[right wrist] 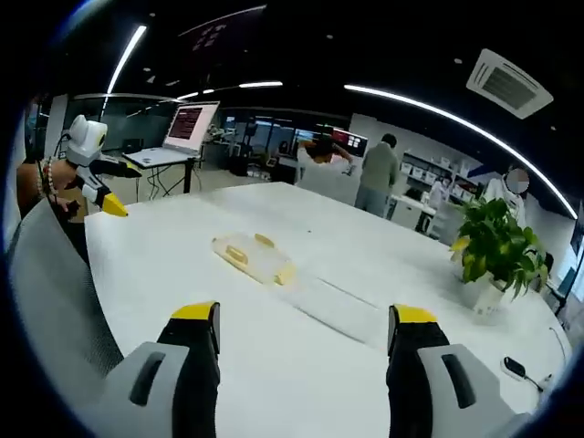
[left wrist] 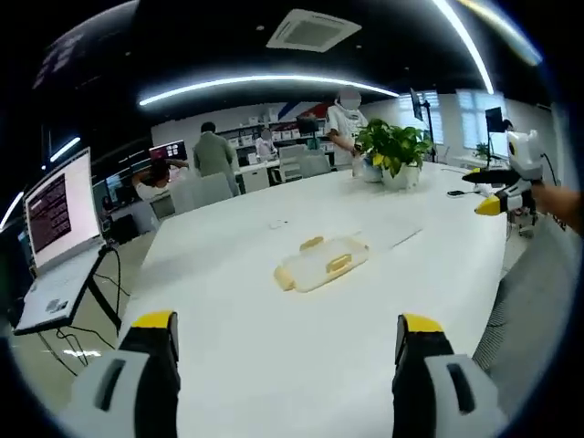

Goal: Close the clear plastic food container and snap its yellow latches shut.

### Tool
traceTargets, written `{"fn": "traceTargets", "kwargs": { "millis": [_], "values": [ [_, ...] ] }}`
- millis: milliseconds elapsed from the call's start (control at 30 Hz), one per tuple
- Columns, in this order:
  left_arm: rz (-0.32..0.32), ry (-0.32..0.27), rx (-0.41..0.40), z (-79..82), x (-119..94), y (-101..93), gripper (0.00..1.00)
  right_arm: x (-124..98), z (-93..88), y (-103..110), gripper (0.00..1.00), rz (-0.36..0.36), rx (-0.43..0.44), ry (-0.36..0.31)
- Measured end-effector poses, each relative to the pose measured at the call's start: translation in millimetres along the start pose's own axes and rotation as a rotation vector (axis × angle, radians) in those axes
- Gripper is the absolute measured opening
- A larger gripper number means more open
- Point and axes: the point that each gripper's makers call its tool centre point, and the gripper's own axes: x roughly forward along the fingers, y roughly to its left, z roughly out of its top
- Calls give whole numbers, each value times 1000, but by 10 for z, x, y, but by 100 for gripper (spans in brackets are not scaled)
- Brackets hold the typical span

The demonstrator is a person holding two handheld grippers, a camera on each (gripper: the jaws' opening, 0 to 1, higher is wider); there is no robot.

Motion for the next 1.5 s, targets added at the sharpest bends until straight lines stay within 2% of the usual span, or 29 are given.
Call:
{"fn": "traceTargets", "kwargs": {
  "millis": [100, 200, 400, 567, 667, 767, 833, 900, 933, 1000, 1033, 1200, 1267, 1300, 1333, 1400, 1500],
  "values": [
    [2, -1, 29, 94, 96, 92, 98, 118, 30, -3, 72, 24, -22, 10],
    [1, 10, 92, 182, 226, 192, 97, 220, 49, 0, 70, 50, -53, 23],
    [-31, 27, 163, 289, 504, 251, 96, 497, 89, -15, 66, 98, -127, 56],
    [-81, 55, 238, 349, 774, 246, 95, 757, 162, -3, 64, 149, -212, 79],
    [-132, 70, 305, 370, 935, 220, 94, 921, 206, -8, 63, 180, -287, 96],
    [-186, 75, 273, 421, 1079, 205, 92, 1114, 243, 8, 59, 229, -356, 114],
    [-220, 85, 291, 444, 1196, 224, 92, 1246, 263, 20, 60, 262, -390, 129],
    [-251, 139, 351, 376, 1314, 258, 92, 1380, 240, 50, 59, 315, -439, 165],
    [-261, 198, 392, 293, 1382, 291, 92, 1406, 228, 56, 59, 326, -453, 176],
    [-270, 199, 419, 290, 1505, 298, 91, 1542, 176, 76, 57, 366, -524, 220],
    [-308, 214, 439, 259, 1570, 264, 90, 1630, 164, 92, 57, 382, -561, 231],
    [-411, 284, 526, 121, 1859, 154, 89, 1922, 23, 241, 55, 524, -627, 304],
    [-442, 304, 557, 65, 1950, 123, 90, 2021, -72, 259, 52, 564, -658, 365],
    [-471, 334, 577, -1, 1995, 94, 90, 2073, -85, 268, 52, 574, -678, 373],
    [-494, 340, 597, -27, 2028, 67, 90, 2147, -89, 299, 53, 602, -716, 369],
    [-533, 349, 618, -65, 2111, 20, 89, 2206, -143, 338, 55, 656, -720, 406],
    [-588, 379, 602, -114, 2224, -45, 90, 2378, -256, 323, 55, 709, -721, 470]
  ]
}}
